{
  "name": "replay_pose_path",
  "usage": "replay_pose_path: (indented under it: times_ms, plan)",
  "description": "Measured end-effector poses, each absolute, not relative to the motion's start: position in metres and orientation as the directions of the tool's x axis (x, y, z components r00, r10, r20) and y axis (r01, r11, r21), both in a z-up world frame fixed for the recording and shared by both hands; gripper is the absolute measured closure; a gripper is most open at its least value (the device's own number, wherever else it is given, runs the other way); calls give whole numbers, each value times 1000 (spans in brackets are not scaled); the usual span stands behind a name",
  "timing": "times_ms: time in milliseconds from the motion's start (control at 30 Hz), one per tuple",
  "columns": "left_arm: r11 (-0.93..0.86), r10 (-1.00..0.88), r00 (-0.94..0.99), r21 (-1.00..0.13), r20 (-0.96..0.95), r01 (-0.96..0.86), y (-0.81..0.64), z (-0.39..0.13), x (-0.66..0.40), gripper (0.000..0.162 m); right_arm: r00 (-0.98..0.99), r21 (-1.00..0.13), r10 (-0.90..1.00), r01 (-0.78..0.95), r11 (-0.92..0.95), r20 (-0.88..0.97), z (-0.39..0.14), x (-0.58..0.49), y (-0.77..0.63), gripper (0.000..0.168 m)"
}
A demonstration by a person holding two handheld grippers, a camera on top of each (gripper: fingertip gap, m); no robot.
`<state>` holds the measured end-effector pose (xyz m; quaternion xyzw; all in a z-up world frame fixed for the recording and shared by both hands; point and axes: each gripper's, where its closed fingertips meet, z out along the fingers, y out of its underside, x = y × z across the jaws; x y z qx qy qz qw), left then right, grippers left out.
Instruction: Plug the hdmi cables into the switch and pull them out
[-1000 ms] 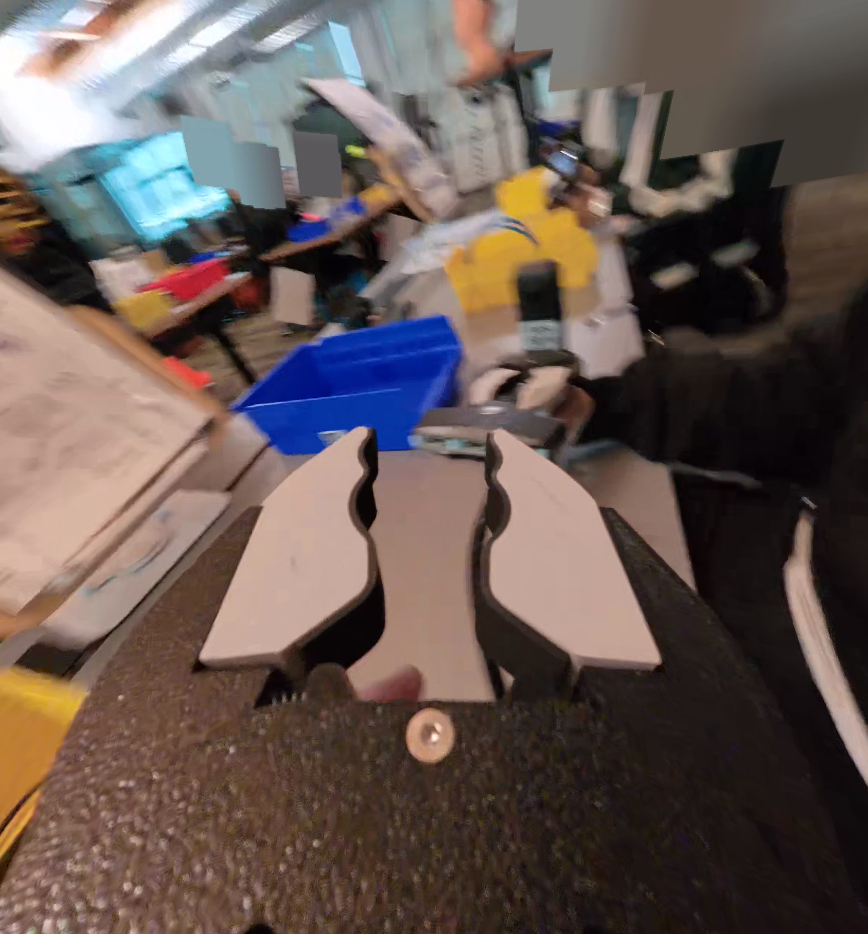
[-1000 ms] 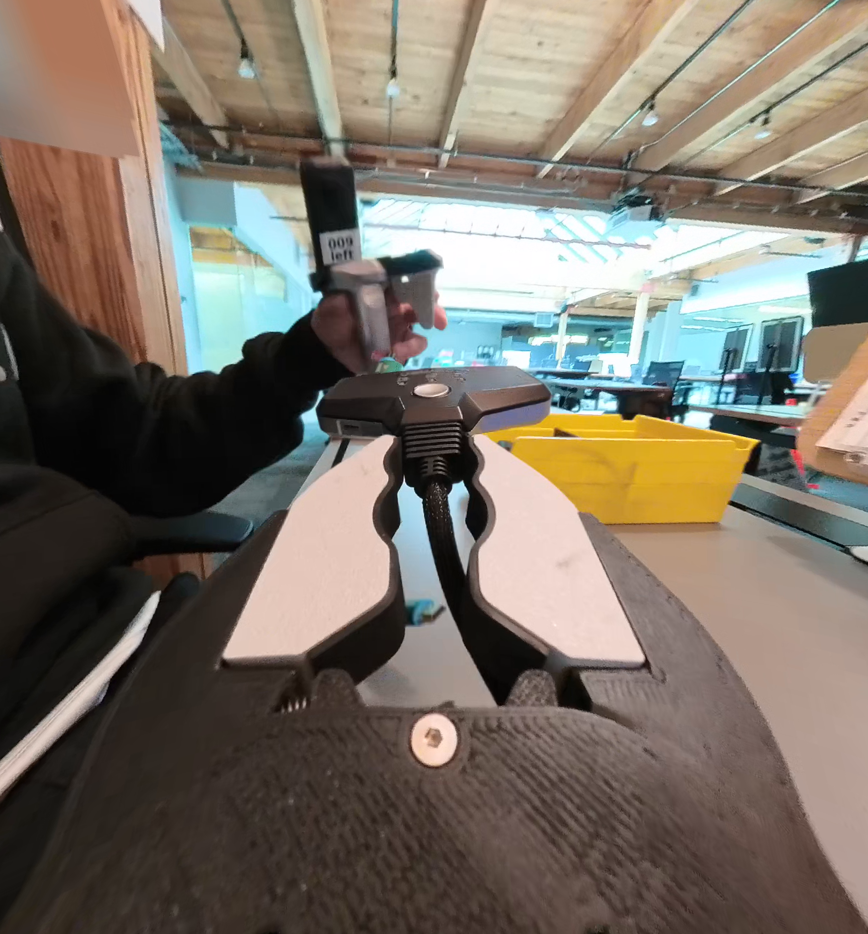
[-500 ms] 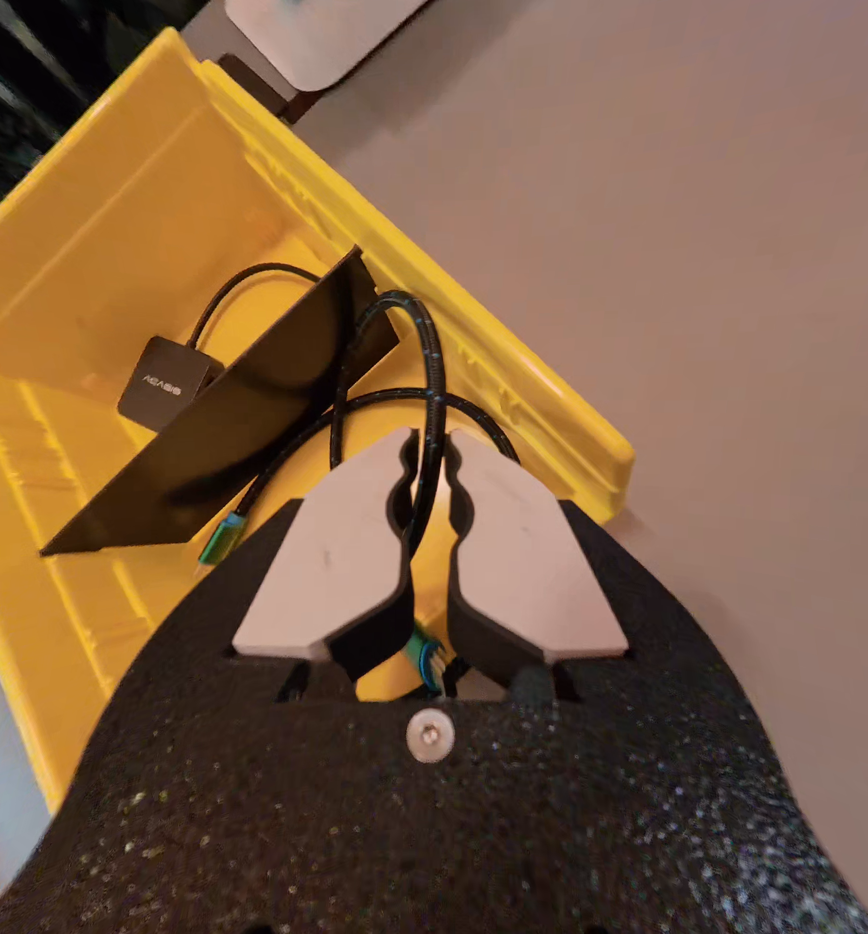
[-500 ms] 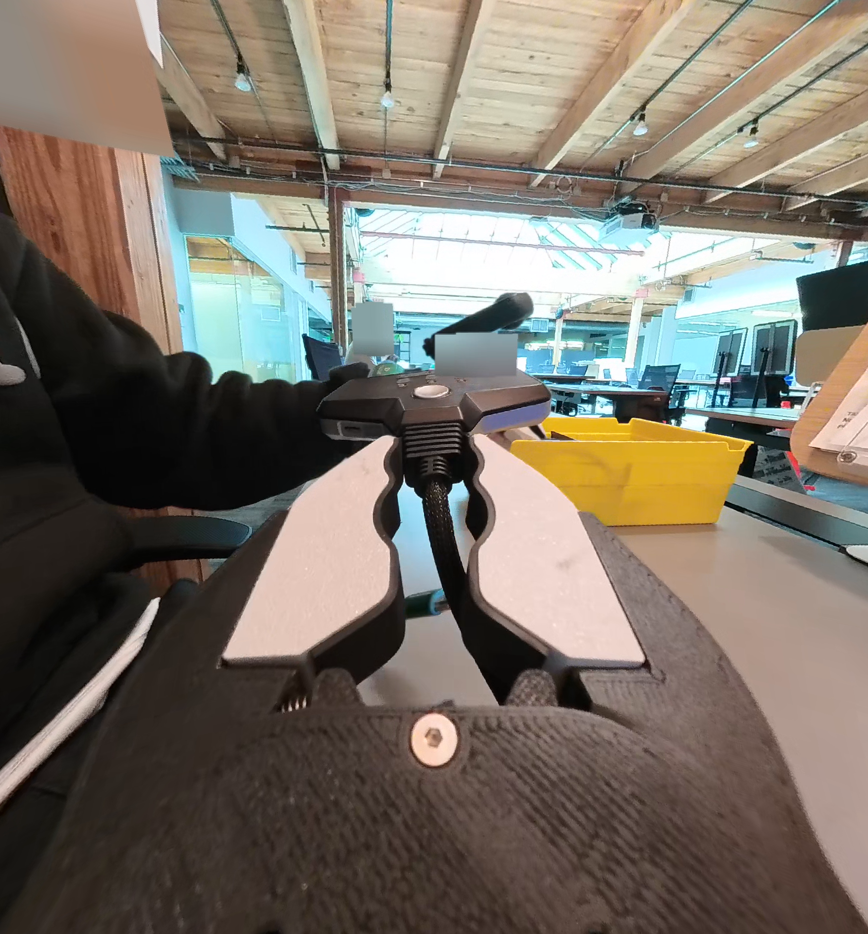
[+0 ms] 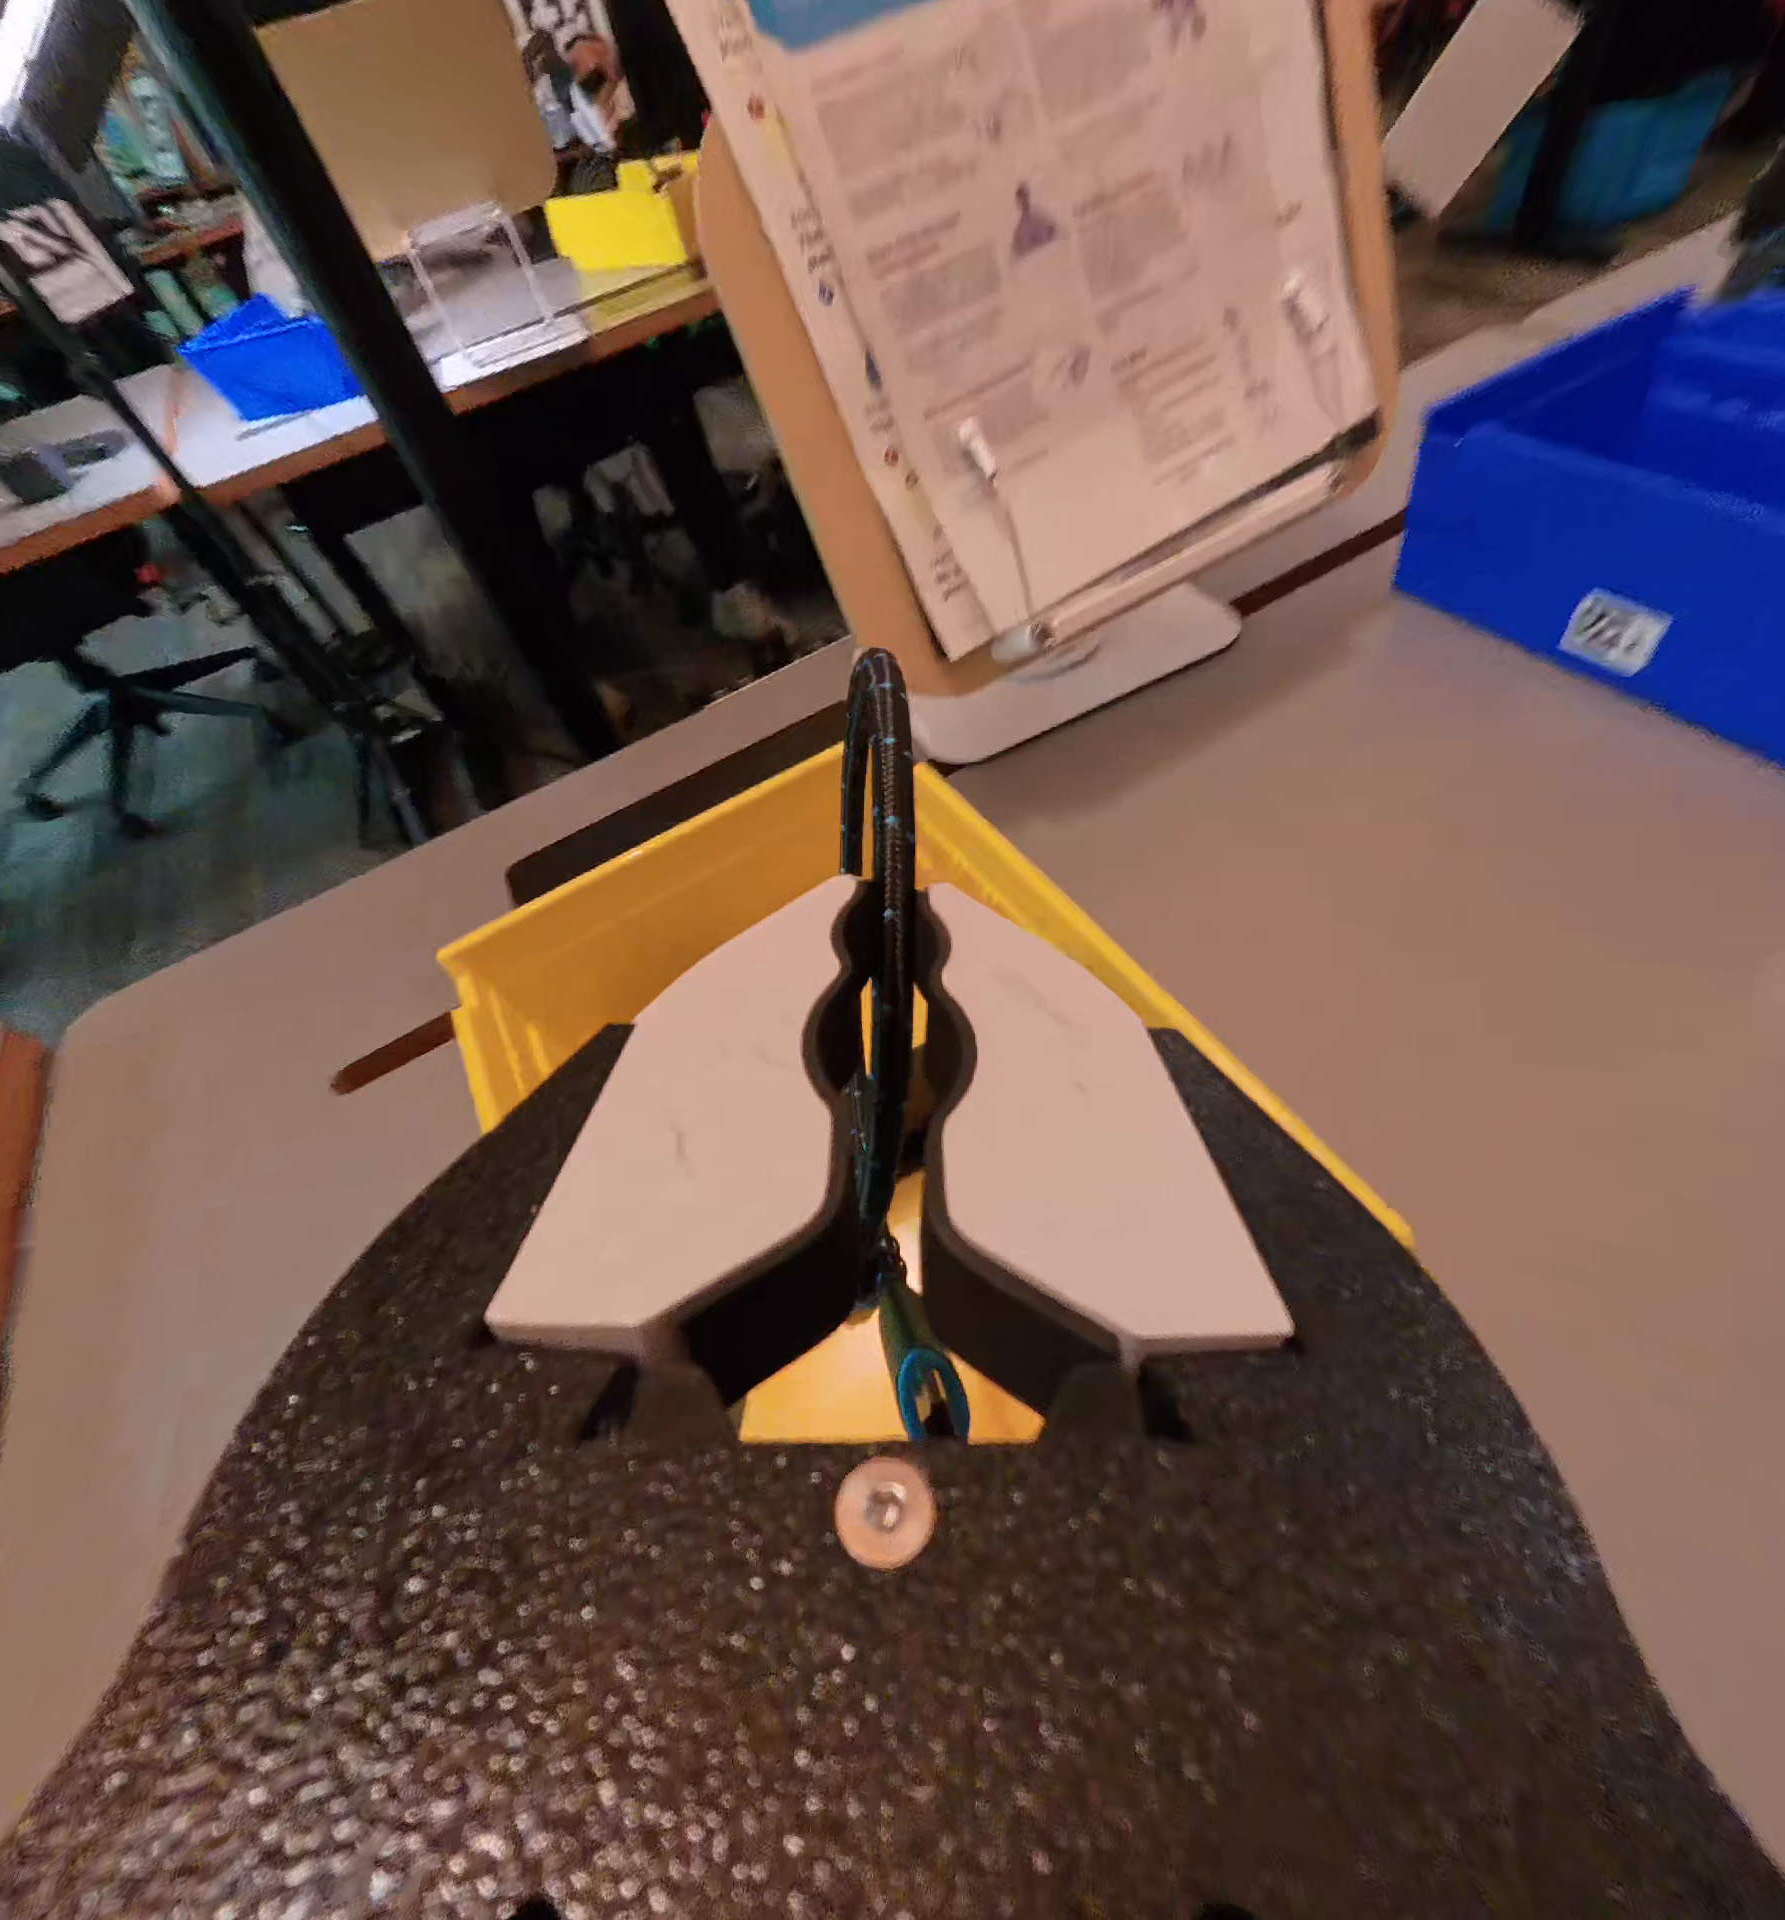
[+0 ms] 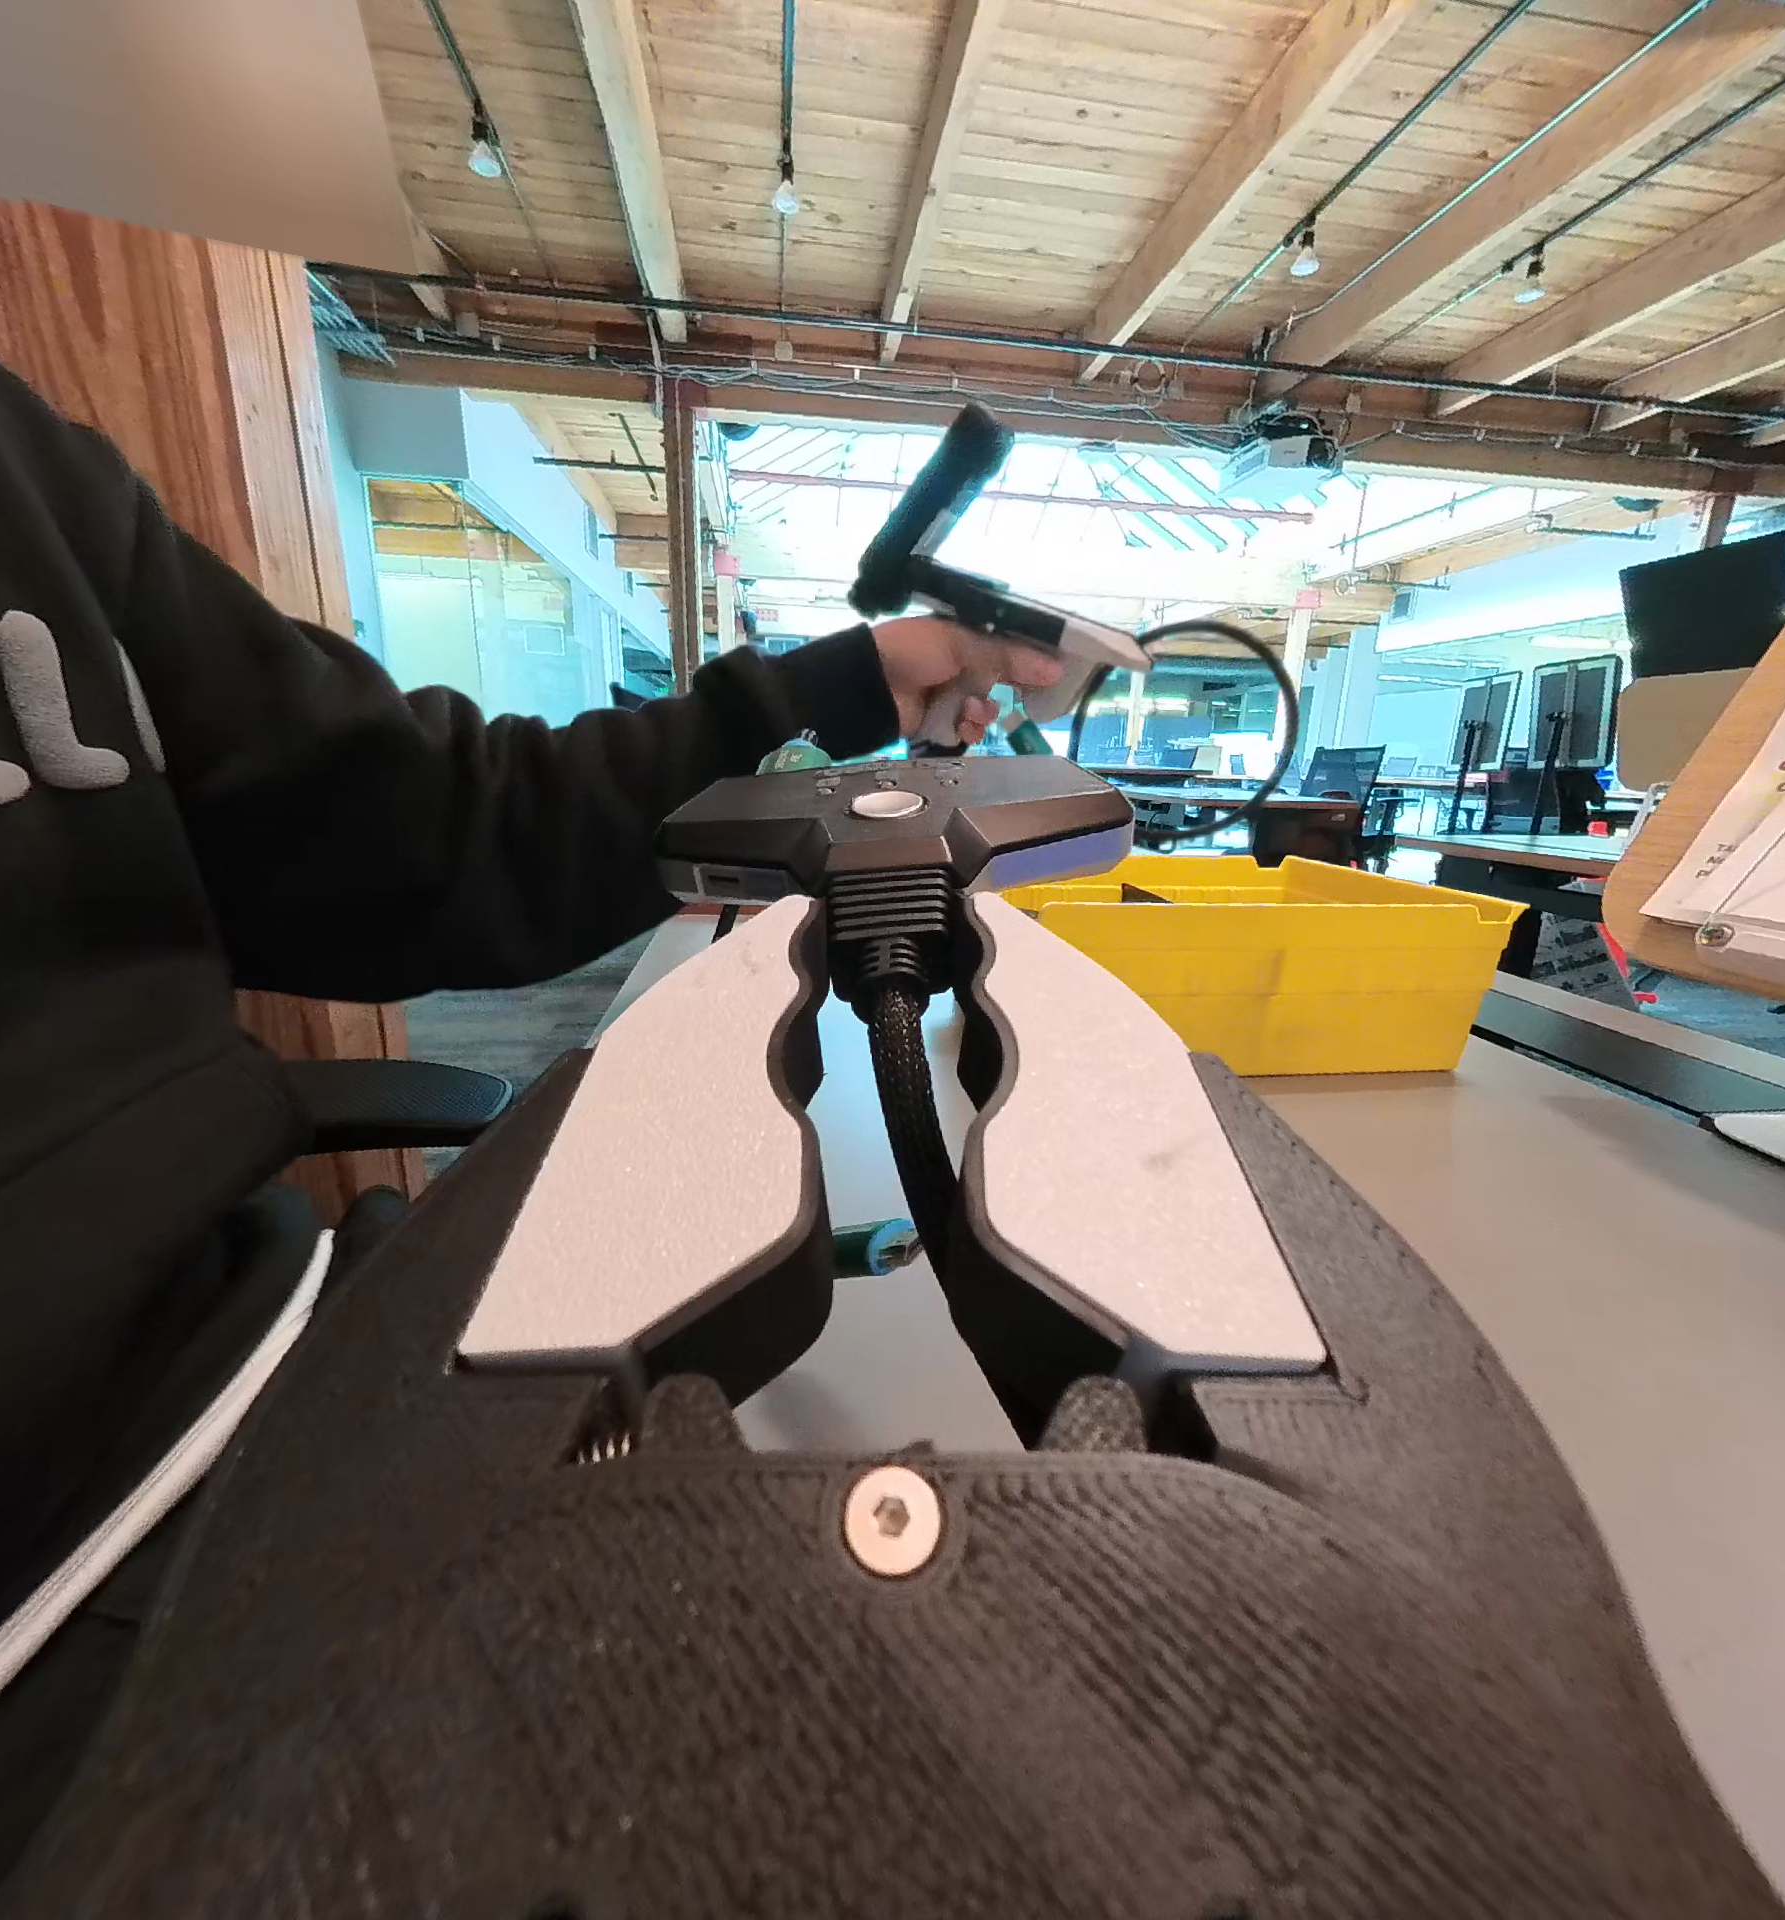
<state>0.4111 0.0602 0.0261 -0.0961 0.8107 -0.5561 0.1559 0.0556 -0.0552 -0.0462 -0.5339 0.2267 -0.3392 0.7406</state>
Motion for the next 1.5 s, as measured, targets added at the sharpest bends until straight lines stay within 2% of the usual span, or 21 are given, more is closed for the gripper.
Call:
replay_pose_path:
  times_ms: [200, 433, 500, 600, 700, 800, 900, 1033, 1167, 1233, 1300, 1333, 1433, 1500]
  plan:
    - [179, -205, -975, -976, 87, -125, 53, 57, 391, 156, 662, -939, -749, 273, 211, 24, -44, 52, -61, 145]
    - [150, 8, -965, -955, 261, -257, 23, 58, 334, 156, 684, -938, -729, 273, 212, 34, -44, 47, -59, 145]
    - [200, 80, -948, -937, 308, -288, 8, 46, 307, 156, 691, -938, -722, 275, 211, 40, -43, 44, -60, 145]
    - [372, 255, -894, -891, 369, -261, -16, 14, 250, 156, 704, -935, -708, 280, 216, 47, -42, 38, -60, 145]
    - [573, 411, -808, -809, 422, -131, -30, -25, 199, 156, 720, -933, -692, 280, 224, 49, -42, 31, -59, 145]
    - [727, 471, -757, -685, 453, 42, -43, -67, 180, 156, 726, -935, -686, 275, 226, 48, -43, 31, -57, 145]
    - [769, 464, -803, -620, 374, 155, -72, -103, 185, 156, 723, -936, -689, 275, 221, 50, -44, 31, -58, 145]
    - [717, 442, -882, -655, 163, 238, -115, -122, 202, 156, 722, -932, -691, 280, 230, 47, -43, 29, -62, 145]
    - [686, 389, -918, -640, -77, 345, -137, -144, 221, 156, 733, -929, -679, 281, 240, 47, -43, 28, -62, 145]
    - [668, 336, -934, -668, -121, 327, -144, -147, 224, 150, 737, -929, -675, 281, 242, 48, -43, 27, -61, 145]
    - [659, 248, -959, -702, -139, 272, -147, -143, 231, 130, 738, -926, -673, 285, 247, 48, -42, 26, -62, 145]
    - [667, 195, -969, -704, -151, 244, -145, -141, 236, 126, 739, -925, -672, 286, 251, 46, -41, 25, -62, 145]
    - [778, 43, -979, -608, -201, 158, -114, -150, 255, 112, 731, -929, -681, 281, 243, 43, -43, 26, -63, 145]
    - [829, -21, -986, -555, -166, 76, -90, -161, 255, 110, 720, -932, -693, 279, 231, 44, -44, 28, -65, 145]
